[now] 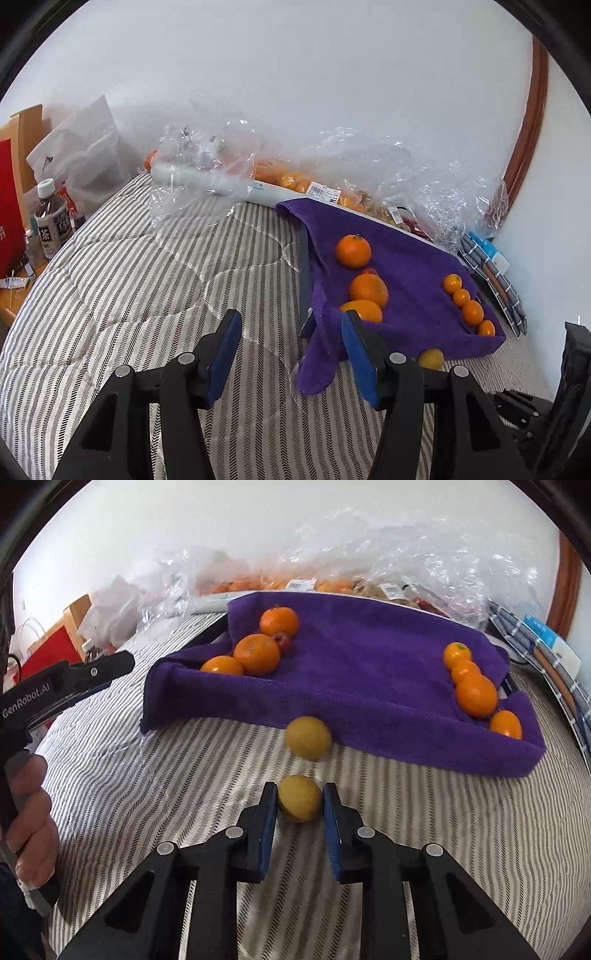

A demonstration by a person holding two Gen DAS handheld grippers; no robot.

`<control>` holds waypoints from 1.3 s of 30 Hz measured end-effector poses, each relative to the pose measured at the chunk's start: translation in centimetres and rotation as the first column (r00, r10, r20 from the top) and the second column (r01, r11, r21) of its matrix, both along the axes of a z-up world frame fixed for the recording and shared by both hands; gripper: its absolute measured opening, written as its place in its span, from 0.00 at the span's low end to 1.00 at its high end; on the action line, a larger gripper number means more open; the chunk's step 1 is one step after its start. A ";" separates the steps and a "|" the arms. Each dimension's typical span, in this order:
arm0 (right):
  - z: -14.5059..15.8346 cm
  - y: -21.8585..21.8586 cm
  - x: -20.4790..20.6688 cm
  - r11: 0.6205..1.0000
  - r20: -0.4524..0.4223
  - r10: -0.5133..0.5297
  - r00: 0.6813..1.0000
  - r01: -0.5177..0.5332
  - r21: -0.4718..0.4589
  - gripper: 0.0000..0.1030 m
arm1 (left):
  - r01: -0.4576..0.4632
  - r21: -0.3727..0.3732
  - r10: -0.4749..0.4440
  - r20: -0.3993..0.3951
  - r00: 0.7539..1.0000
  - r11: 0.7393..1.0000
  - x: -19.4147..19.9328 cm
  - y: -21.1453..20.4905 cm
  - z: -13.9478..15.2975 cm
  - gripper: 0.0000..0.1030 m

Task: Organize fruits
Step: 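Grasp a small yellow round fruit with the right gripper, then grasp another small yellow fruit with the left gripper while the right holds its fruit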

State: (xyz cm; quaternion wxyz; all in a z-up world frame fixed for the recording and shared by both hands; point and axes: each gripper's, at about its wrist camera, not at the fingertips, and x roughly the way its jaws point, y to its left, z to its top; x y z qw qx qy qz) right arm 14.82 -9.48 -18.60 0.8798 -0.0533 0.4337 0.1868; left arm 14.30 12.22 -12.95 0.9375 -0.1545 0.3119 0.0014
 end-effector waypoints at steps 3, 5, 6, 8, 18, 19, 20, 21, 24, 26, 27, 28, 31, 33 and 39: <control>0.4 -2.6 -0.5 0.998 0.019 -0.051 0.999 0.050 0.024 0.24 | 0.034 0.020 -0.034 0.004 0.999 0.999 -0.2 -0.9 0.0 0.52; 0.5 -4.3 -0.7 0.996 0.028 -0.086 0.996 0.086 0.023 0.24 | 0.067 0.026 -0.067 -0.003 0.998 0.997 -0.3 -1.6 -0.2 0.52; 0.6 -5.3 -0.7 0.994 0.028 -0.103 0.994 0.103 0.024 0.24 | 0.092 0.036 -0.092 -0.007 0.996 0.995 -0.4 -2.2 -0.3 0.52; 0.6 -7.1 -0.6 0.991 0.040 -0.136 0.990 0.135 0.010 0.24 | 0.140 0.073 -0.140 -0.009 0.990 0.987 -0.4 -3.4 -0.4 0.52; 1.1 -13.7 -0.4 0.969 0.104 -0.242 0.965 0.245 -0.023 0.24 | 0.225 0.123 -0.222 -0.040 0.974 0.967 -0.5 -6.3 -0.3 0.52; 1.1 -14.0 -0.4 0.969 0.109 -0.240 0.965 0.245 -0.035 0.24 | 0.240 0.130 -0.235 -0.052 0.971 0.962 -0.5 -6.9 -0.4 0.52; 1.0 -14.2 -0.3 0.969 0.108 -0.239 0.965 0.244 -0.035 0.24 | 0.260 0.130 -0.253 -0.067 0.965 0.957 -0.4 -7.9 -0.6 0.52; 1.1 -14.6 -0.4 0.969 0.108 -0.240 0.965 0.245 -0.029 0.24 | 0.279 0.127 -0.271 -0.078 0.960 0.952 -0.3 -8.6 -0.8 0.52; 1.2 -15.5 -0.9 0.967 0.117 -0.247 0.962 0.252 -0.030 0.24 | 0.321 0.141 -0.307 -0.110 0.945 0.936 0.0 -11.3 -1.2 0.52; 1.3 -16.0 -1.3 0.967 0.121 -0.248 0.961 0.253 -0.029 0.24 | 0.345 0.150 -0.328 -0.125 0.936 0.927 0.4 -12.9 -1.4 0.52; 1.2 -16.4 -1.4 0.968 0.113 -0.247 0.962 0.251 -0.021 0.24 | 0.356 0.150 -0.339 -0.129 0.932 0.922 0.6 -13.5 -1.4 0.52; 1.1 -16.8 -1.3 0.968 0.097 -0.248 0.964 0.250 -0.004 0.24 | 0.366 0.152 -0.348 -0.133 0.928 0.918 0.9 -14.2 -1.4 0.52; 1.0 -17.4 -1.2 0.968 0.075 -0.251 0.965 0.249 0.033 0.24 | 0.352 0.158 -0.329 -0.151 0.932 0.923 2.0 -15.6 -1.8 0.52; 1.1 -17.4 -1.3 0.969 0.079 -0.247 0.966 0.243 0.050 0.24 | 0.341 0.145 -0.316 -0.173 0.933 0.929 2.7 -16.1 -2.1 0.52; 0.7 -17.7 -1.0 0.970 0.048 -0.233 0.971 0.228 0.083 0.24 | 0.321 0.171 -0.282 -0.218 0.934 0.932 4.0 -17.1 -2.8 0.44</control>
